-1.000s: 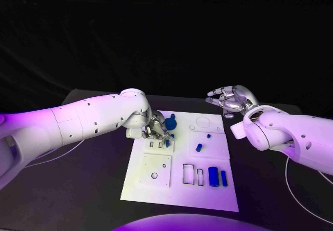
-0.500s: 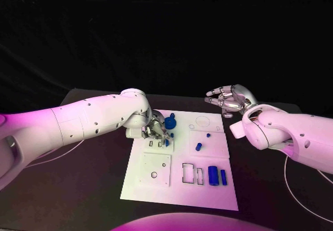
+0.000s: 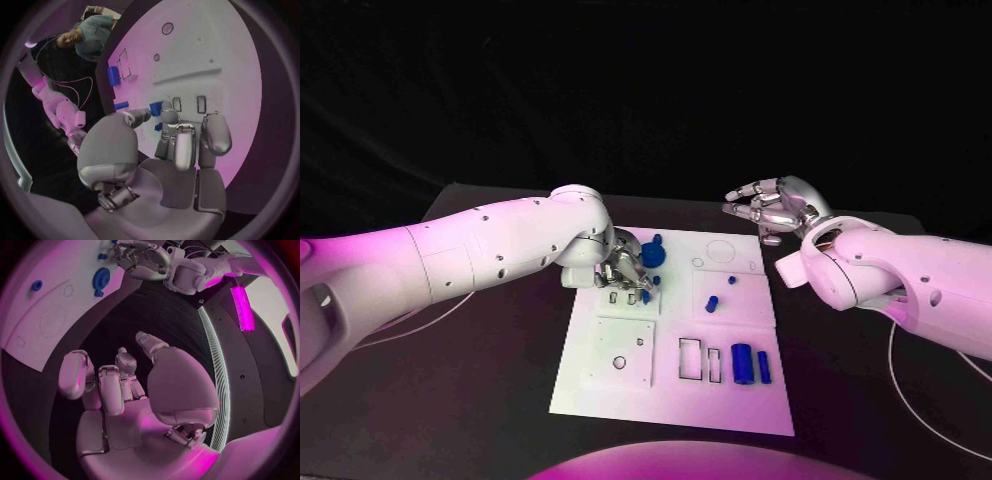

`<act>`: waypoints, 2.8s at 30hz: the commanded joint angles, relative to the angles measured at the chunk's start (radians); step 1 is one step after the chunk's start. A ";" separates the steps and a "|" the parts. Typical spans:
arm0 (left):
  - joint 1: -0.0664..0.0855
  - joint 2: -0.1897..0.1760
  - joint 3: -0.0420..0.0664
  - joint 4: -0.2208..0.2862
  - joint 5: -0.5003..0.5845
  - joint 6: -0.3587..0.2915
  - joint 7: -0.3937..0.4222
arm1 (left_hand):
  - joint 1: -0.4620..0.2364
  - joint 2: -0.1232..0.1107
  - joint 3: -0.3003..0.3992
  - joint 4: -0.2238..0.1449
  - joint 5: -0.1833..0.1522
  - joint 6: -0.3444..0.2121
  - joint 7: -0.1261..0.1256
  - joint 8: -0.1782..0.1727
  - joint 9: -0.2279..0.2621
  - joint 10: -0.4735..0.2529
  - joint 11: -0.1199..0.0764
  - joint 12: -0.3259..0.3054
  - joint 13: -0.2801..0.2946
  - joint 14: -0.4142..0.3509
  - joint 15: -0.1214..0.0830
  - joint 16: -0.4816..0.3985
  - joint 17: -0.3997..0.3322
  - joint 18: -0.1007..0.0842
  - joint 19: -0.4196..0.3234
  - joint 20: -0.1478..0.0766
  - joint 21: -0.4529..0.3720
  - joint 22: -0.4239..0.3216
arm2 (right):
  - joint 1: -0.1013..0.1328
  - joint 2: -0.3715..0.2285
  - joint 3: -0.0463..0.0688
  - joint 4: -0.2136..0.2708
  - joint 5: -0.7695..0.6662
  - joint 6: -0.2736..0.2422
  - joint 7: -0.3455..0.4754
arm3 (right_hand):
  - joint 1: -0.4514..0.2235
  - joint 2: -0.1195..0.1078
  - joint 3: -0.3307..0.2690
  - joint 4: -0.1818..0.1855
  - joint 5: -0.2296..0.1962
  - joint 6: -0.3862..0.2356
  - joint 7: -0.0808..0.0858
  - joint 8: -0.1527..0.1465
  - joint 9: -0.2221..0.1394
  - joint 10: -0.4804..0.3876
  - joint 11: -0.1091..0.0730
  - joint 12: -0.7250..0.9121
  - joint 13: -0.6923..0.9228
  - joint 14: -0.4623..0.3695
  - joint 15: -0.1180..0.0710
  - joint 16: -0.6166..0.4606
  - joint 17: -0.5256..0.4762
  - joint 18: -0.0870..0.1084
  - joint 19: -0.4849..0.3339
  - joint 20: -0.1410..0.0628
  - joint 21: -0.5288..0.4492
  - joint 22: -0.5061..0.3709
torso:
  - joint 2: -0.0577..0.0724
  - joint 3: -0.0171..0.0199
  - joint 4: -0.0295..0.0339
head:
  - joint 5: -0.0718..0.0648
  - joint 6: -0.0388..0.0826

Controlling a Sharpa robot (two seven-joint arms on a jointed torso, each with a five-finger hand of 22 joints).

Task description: Assemble the parts on the task board

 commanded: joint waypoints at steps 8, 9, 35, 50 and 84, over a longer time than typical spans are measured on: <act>-0.002 0.004 0.000 0.003 0.006 -0.017 0.002 | 0.081 0.006 0.024 -0.054 -0.005 -0.011 -0.002 0.007 0.011 -0.003 -0.003 0.002 0.003 0.062 -0.001 -0.006 0.102 -0.001 -0.009 -0.001 -0.006 -0.001 | -0.002 0.002 0.000 -0.001 -0.013 0.031 -0.008 | -0.014 0.000 -0.001 0.005 0.003 -0.003 -0.005 0.007 0.001 0.001 0.001 0.004 -0.001 0.033 0.000 -0.002 -0.003 0.019 0.000 0.002 -0.006 0.048 | 0.000 0.0000 -0.0004 | 0.002 -0.002; -0.002 0.004 0.000 0.003 0.007 -0.019 0.002 | 0.091 0.009 0.029 -0.061 -0.004 -0.012 -0.003 0.007 0.013 -0.004 -0.004 0.001 0.002 0.062 -0.001 -0.006 0.103 -0.001 -0.009 -0.001 -0.005 0.000 | -0.002 0.002 0.000 -0.001 -0.014 0.032 -0.008 | -0.014 0.000 -0.001 0.005 0.003 -0.003 -0.005 0.007 0.001 0.001 0.001 0.004 -0.001 0.033 0.000 -0.002 -0.003 0.019 0.000 0.002 -0.006 0.048 | 0.000 -0.0002 -0.0001 | 0.003 -0.002; -0.002 -0.089 0.013 0.108 0.081 -0.157 0.017 | 0.183 0.028 0.179 -0.213 0.022 -0.021 -0.003 0.066 0.063 0.070 -0.009 0.071 0.117 0.067 -0.006 0.000 0.118 -0.005 0.006 -0.005 0.009 0.027 | -0.004 -0.004 -0.001 -0.003 -0.026 0.038 -0.017 | -0.012 -0.002 -0.001 0.005 0.003 -0.002 -0.006 0.011 0.002 0.002 0.000 0.006 0.000 0.032 0.000 -0.003 -0.005 0.020 -0.001 0.001 -0.010 0.046 | -0.005 0.0021 0.0058 | 0.005 -0.004; -0.010 -0.147 0.006 0.166 0.004 -0.239 0.022 | 0.164 0.004 0.215 -0.232 0.032 -0.009 -0.011 0.088 0.075 0.108 -0.016 0.119 0.186 0.071 -0.012 0.007 0.132 -0.010 0.023 -0.009 0.023 0.055 | -0.006 -0.011 -0.001 -0.004 -0.028 0.036 -0.016 | -0.012 -0.003 -0.002 0.006 0.003 -0.002 -0.006 0.011 0.002 0.001 0.000 0.005 -0.002 0.032 -0.001 -0.003 -0.005 0.020 -0.002 0.001 -0.010 0.046 | -0.006 0.0018 0.0075 | 0.006 -0.006; -0.026 -0.129 0.003 0.159 -0.082 -0.134 0.011 | 0.138 -0.022 0.261 -0.253 0.077 0.008 -0.019 0.108 0.081 0.140 -0.024 0.157 0.245 0.074 -0.018 0.012 0.143 -0.013 0.031 -0.016 0.033 0.072 | -0.008 -0.012 -0.002 -0.004 -0.033 0.034 -0.013 | -0.014 -0.006 -0.003 0.010 0.003 -0.004 -0.007 0.015 0.003 -0.001 -0.001 0.004 -0.004 0.031 -0.001 -0.004 -0.006 0.020 -0.002 0.001 -0.011 0.046 | -0.004 0.0018 0.0058 | 0.012 -0.013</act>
